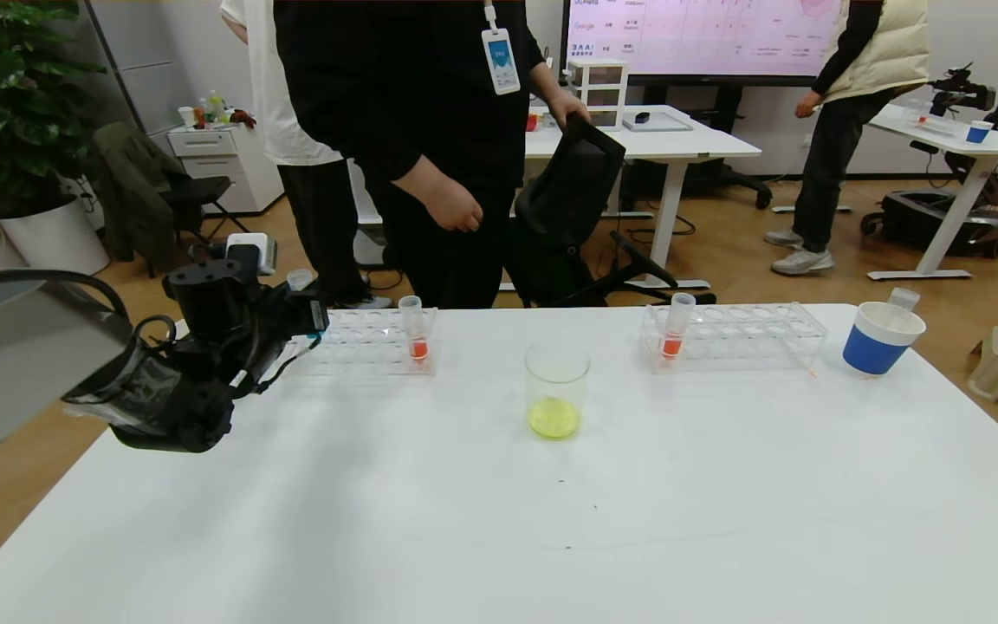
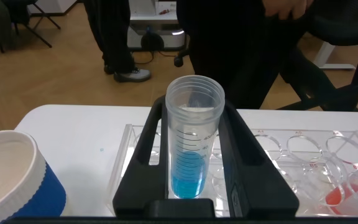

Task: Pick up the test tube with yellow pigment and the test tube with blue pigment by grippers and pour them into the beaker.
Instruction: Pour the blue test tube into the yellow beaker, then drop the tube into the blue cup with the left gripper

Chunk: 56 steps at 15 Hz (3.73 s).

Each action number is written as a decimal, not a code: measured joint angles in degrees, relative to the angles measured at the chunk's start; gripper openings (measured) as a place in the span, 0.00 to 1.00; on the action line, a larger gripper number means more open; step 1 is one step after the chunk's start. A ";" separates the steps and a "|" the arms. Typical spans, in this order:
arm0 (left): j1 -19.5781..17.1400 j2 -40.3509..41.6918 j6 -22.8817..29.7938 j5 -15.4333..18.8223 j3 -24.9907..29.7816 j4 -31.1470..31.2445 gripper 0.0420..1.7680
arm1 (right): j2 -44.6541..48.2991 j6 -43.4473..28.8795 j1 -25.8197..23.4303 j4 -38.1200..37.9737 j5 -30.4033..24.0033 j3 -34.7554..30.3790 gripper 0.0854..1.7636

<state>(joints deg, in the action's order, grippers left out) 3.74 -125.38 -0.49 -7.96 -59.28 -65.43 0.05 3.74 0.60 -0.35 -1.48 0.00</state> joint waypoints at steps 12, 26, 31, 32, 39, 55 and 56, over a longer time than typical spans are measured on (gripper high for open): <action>8.19 9.34 -4.28 8.03 -8.19 10.34 0.27 | 0.00 0.00 0.00 0.00 0.00 0.00 0.98; 16.70 -5.85 -31.40 39.44 -24.56 -0.98 0.27 | 0.00 0.00 0.00 0.02 0.02 0.00 0.98; 17.51 -7.83 -43.17 46.10 -23.65 -0.91 0.27 | 0.00 0.00 0.00 0.00 0.00 0.00 0.98; 18.01 -7.95 -45.15 46.82 -22.99 -1.08 0.27 | 0.00 0.00 0.00 0.02 0.02 0.00 0.98; 21.20 -9.70 -52.41 48.48 -21.92 -6.60 0.27 | 0.00 0.00 0.00 0.00 0.02 0.00 0.98; 20.89 -10.57 -71.31 52.64 -18.19 -6.03 0.27 | 0.00 0.00 0.00 0.00 0.00 0.00 0.98; 20.83 -10.64 -71.95 52.55 -18.14 -6.05 0.27 | 0.00 0.00 0.00 0.00 0.00 0.00 0.98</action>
<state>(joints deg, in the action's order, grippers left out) 24.58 -136.02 -72.44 44.59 -77.42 -71.47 0.05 3.74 0.60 -0.35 -1.48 0.00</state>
